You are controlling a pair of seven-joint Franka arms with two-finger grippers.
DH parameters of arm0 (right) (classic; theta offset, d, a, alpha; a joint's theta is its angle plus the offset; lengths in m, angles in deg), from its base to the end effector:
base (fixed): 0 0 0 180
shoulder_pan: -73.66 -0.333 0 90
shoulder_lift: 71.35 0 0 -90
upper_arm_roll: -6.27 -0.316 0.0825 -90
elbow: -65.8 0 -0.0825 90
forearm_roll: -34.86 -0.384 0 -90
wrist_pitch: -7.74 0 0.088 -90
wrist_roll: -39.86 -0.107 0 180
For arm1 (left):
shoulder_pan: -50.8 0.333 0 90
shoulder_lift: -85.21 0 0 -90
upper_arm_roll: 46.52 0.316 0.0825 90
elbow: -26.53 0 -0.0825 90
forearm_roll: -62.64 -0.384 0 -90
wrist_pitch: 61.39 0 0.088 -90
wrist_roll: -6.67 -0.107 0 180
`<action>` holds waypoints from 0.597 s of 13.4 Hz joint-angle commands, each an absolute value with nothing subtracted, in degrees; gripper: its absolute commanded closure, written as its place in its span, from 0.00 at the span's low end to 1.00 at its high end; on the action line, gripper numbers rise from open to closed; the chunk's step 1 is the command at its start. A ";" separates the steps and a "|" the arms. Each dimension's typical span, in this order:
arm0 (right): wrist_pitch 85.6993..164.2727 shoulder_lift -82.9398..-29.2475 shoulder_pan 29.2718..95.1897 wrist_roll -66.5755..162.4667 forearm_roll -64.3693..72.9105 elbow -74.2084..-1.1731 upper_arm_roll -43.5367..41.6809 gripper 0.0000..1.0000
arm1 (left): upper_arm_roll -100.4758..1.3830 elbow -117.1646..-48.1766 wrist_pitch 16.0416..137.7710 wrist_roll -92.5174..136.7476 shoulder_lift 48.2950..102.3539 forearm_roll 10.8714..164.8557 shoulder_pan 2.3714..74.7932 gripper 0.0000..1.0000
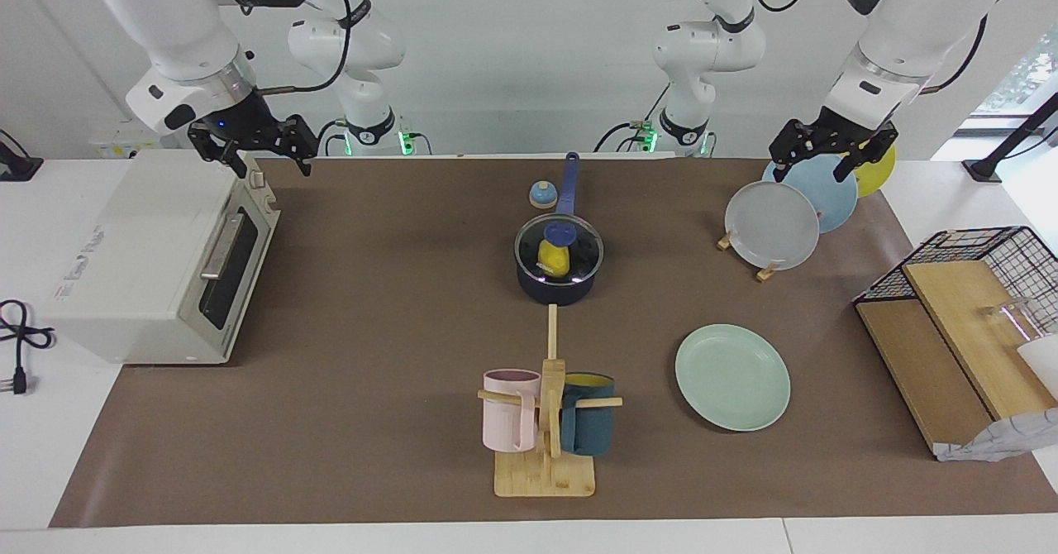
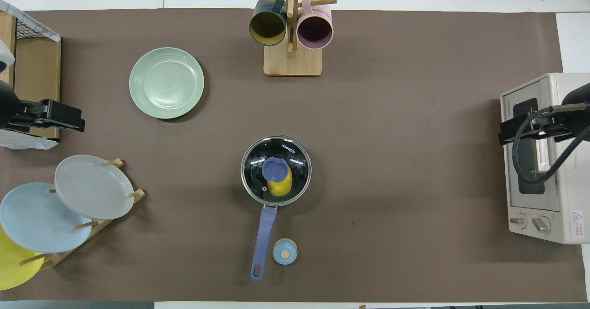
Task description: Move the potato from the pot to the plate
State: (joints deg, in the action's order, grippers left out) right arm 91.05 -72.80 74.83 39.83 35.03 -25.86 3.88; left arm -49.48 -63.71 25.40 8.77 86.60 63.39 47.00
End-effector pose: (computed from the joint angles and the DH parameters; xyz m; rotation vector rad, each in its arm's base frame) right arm 0.5332 0.0113 0.6153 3.1304 0.0321 -0.1887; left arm 0.5372 -0.0655 0.6310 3.1294 -0.1281 -0.0576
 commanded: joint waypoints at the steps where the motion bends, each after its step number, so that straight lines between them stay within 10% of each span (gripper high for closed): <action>1: 91.32 -73.10 75.68 41.62 34.24 -26.40 3.64 0.00 | -49.68 -64.97 24.83 8.43 88.11 62.55 47.46 0.00; 8: 91.41 -73.72 75.41 41.00 33.45 -26.57 3.37 0.00 | -49.68 -64.97 24.83 8.43 88.11 62.55 47.46 0.00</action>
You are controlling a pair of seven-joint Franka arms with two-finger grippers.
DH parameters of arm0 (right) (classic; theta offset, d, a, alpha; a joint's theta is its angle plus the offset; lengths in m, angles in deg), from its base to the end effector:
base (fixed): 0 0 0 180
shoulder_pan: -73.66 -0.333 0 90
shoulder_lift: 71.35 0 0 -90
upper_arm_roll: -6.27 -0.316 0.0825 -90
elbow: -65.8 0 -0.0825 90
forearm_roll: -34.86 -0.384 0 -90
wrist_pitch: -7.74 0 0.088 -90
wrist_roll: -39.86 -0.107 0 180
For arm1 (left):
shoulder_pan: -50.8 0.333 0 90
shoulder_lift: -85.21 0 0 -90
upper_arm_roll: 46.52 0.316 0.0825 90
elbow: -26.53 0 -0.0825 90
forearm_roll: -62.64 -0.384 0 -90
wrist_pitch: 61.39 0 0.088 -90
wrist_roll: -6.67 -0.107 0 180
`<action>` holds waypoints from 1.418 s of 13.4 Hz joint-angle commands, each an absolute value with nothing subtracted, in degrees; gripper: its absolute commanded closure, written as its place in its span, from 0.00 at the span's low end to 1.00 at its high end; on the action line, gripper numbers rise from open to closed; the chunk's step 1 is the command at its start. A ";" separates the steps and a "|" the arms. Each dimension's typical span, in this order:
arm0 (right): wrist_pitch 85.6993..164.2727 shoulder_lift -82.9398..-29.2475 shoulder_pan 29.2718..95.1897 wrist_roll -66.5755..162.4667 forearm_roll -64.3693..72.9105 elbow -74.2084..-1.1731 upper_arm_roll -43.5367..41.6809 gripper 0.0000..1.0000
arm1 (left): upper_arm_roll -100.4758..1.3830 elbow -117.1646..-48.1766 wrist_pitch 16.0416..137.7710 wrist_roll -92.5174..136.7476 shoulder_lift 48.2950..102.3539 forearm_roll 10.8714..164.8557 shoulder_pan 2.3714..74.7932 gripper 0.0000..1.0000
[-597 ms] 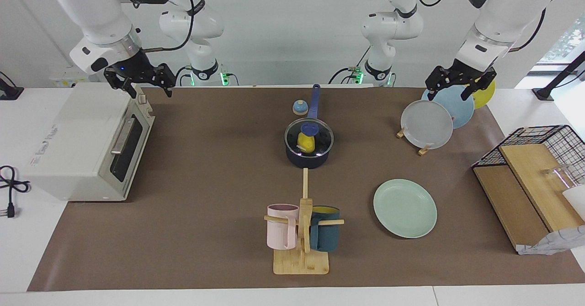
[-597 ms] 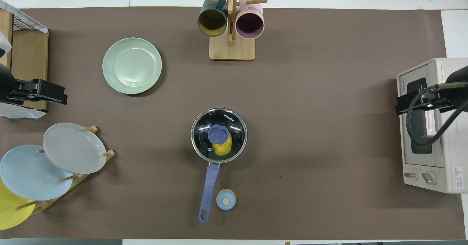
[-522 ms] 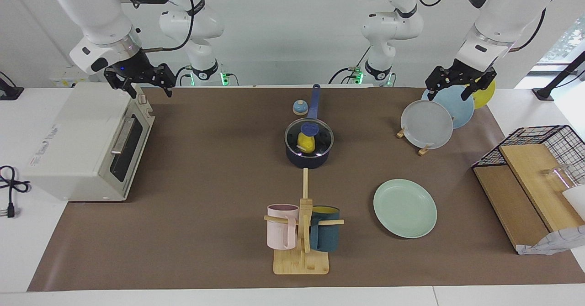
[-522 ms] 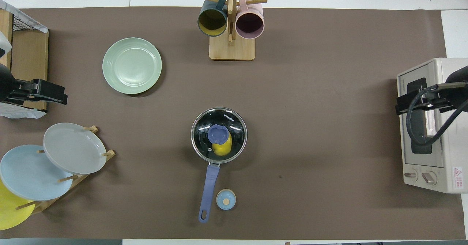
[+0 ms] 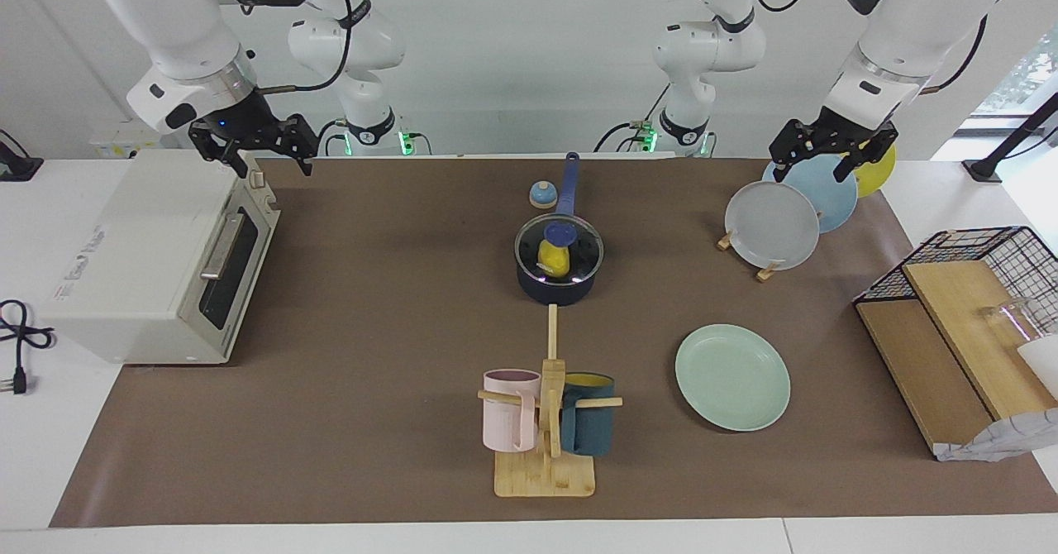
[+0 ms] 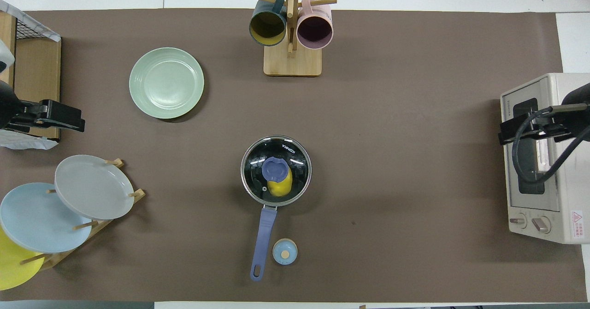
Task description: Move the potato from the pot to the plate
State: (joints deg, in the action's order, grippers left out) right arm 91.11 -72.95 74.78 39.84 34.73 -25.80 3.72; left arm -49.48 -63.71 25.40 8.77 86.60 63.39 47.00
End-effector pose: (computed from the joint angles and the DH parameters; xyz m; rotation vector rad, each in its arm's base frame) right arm 0.5325 0.0139 0.6172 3.1357 0.0387 -0.1817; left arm 0.5372 -0.0655 0.6310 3.1294 -0.1281 -0.0576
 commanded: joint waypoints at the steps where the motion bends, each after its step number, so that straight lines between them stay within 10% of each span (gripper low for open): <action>1: 91.32 -73.89 74.98 41.44 33.45 -26.84 3.20 0.00 | -49.68 -65.05 24.83 8.43 88.11 62.55 47.46 0.00; 7: 96.77 -70.75 62.80 28.59 30.20 -24.48 1.35 0.00 | -49.68 -65.05 24.74 8.43 88.11 62.55 47.46 0.00; 11: 101.48 -57.04 45.57 9.85 32.65 -13.22 1.35 0.00 | -49.68 -64.97 24.83 8.43 88.11 62.55 47.46 0.00; 19: 121.37 -46.56 34.45 1.89 41.53 -21.38 1.35 0.00 | -49.68 -64.97 24.83 8.43 88.11 62.55 47.46 0.00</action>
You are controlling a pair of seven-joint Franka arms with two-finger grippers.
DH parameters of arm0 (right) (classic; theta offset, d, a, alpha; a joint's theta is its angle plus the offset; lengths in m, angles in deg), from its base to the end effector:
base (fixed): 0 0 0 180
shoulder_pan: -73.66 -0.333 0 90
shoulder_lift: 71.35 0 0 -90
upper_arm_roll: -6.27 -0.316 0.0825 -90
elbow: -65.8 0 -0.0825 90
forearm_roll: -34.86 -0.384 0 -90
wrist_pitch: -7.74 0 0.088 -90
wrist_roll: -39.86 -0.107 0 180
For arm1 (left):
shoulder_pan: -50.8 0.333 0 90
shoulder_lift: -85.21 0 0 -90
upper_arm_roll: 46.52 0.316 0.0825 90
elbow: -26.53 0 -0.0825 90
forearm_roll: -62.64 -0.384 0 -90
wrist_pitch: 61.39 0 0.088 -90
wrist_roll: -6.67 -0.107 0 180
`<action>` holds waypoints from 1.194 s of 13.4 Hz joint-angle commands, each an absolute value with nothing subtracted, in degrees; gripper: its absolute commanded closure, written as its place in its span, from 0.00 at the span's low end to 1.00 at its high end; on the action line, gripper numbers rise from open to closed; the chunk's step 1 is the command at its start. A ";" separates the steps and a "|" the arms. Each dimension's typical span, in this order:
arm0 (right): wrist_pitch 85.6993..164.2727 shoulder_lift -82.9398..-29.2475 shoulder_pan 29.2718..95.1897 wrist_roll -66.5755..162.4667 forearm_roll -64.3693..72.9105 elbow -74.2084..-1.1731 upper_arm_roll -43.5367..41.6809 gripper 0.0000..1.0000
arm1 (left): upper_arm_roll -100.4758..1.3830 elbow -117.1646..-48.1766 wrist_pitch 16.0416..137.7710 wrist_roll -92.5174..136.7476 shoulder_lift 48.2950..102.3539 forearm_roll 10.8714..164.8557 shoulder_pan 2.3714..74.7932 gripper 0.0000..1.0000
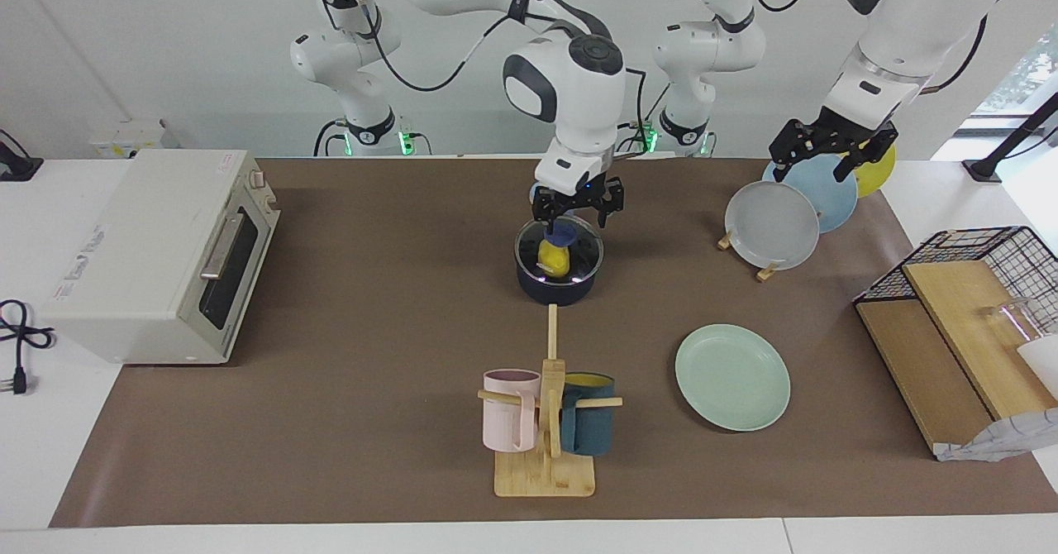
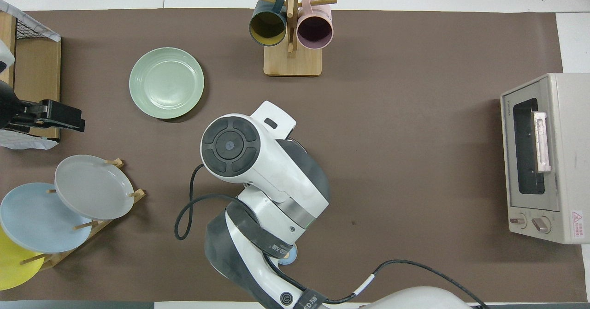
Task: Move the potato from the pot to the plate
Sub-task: 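Reach the right gripper over the pot and grasp the lid knob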
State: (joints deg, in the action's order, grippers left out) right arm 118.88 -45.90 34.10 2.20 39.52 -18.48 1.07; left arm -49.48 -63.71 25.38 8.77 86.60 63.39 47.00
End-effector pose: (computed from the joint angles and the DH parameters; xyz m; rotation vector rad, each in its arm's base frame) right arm 0.5007 0.4750 0.4271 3.1222 0.2236 0.0699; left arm 0.5372 -0.0655 0.6310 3.1294 -0.1281 -0.0582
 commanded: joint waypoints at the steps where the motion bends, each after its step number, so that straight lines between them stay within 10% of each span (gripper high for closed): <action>1: 121.38 -46.74 34.28 1.80 41.89 -21.82 1.26 0.00 | -49.68 -64.97 24.83 8.43 88.11 62.55 47.46 0.00; 15: 121.03 -49.02 34.46 1.54 42.42 -26.75 1.18 0.01 | -49.68 -64.97 24.83 8.43 88.11 62.55 47.46 0.00; 16: 120.68 -49.02 34.37 1.63 42.42 -26.66 1.18 0.22 | -49.68 -64.97 24.57 8.52 88.11 62.55 47.37 0.00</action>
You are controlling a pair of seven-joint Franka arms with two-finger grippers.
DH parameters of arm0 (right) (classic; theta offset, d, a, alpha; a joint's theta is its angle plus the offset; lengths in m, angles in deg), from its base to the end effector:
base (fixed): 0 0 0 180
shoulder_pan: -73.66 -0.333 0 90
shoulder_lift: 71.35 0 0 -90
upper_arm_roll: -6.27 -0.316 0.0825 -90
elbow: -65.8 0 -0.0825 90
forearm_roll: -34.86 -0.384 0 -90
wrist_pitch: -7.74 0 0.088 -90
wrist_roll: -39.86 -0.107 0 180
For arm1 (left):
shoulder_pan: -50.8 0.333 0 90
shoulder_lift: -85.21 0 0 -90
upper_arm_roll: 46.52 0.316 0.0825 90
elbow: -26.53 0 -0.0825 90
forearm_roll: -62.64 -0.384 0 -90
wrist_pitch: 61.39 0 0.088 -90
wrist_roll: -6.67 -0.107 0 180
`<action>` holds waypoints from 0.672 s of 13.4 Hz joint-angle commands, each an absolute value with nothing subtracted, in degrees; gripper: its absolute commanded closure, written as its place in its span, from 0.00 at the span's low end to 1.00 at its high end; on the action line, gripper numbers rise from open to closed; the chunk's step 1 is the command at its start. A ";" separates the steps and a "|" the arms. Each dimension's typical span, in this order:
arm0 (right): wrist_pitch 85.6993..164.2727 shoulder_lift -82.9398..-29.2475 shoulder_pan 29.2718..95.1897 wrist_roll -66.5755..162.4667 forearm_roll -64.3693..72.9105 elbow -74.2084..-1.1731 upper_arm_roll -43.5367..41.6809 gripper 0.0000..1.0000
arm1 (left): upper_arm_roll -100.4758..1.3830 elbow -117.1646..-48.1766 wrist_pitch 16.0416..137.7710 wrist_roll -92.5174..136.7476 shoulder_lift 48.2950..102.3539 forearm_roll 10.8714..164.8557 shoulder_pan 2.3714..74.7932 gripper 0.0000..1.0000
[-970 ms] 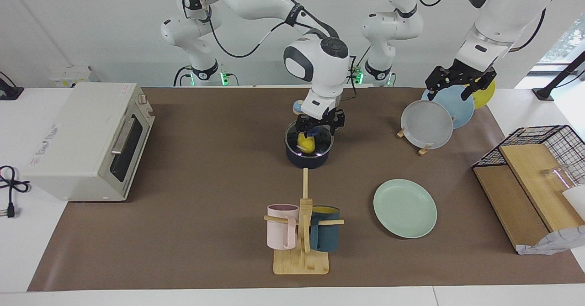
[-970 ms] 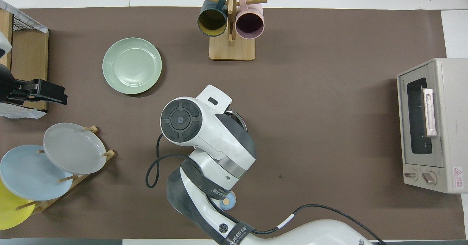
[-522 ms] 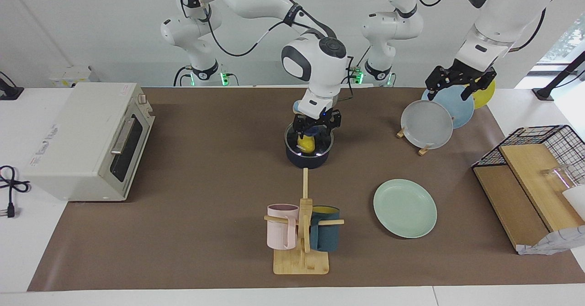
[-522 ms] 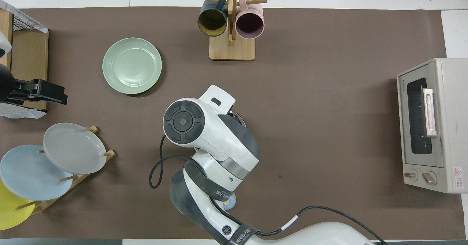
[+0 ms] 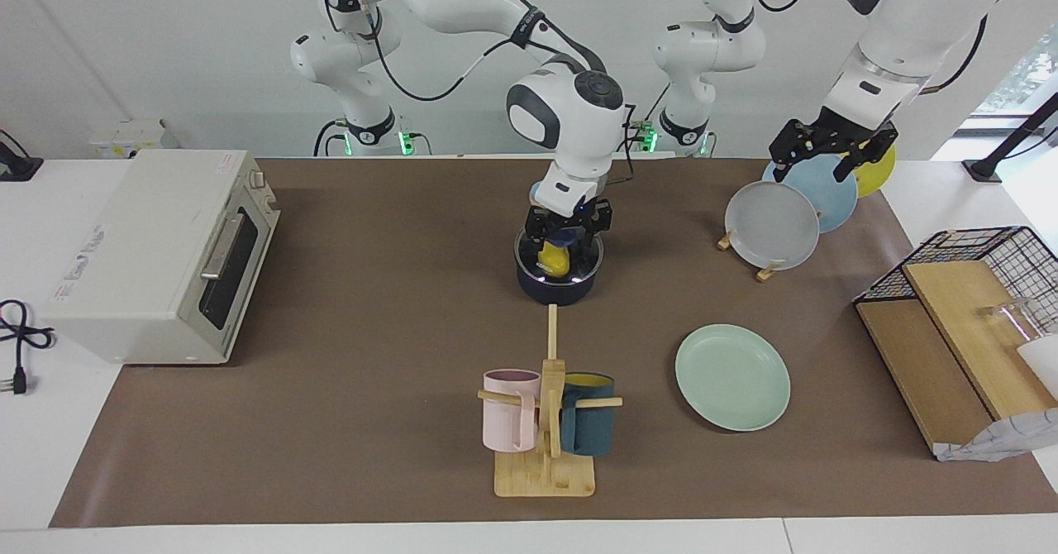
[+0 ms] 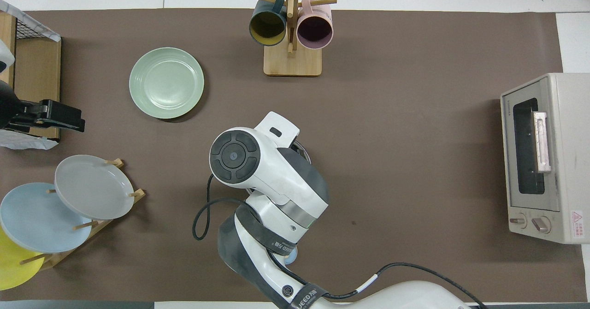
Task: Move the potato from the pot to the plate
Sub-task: 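Reach the right gripper over the pot and grasp the lid knob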
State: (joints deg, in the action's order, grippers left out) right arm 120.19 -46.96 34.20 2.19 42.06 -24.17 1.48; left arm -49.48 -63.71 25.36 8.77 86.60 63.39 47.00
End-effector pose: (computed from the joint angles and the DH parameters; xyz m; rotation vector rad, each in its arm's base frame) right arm 0.4934 0.4593 0.3947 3.0502 0.2412 0.0447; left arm 0.5371 -0.0655 0.6309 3.1295 -0.1281 -0.0587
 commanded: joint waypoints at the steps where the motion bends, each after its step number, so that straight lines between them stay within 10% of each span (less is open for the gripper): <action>1: 120.50 -49.02 34.46 1.80 42.33 -26.66 1.18 0.39 | -49.77 -65.05 24.57 8.52 88.11 62.55 47.37 0.00; 7: 120.15 -50.16 35.60 2.33 40.75 -26.14 1.18 0.99 | -49.77 -65.05 24.66 8.52 88.11 62.55 47.46 0.00; 9: 119.63 -50.69 36.30 3.81 40.84 -25.61 1.17 1.00 | -49.77 -65.05 24.57 8.52 88.11 62.55 47.37 0.00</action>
State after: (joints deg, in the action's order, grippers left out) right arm 120.11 -48.55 34.95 2.22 41.78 -24.61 1.57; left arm -49.54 -63.72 25.22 8.77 86.60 63.39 47.00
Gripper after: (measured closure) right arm 0.423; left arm 0.000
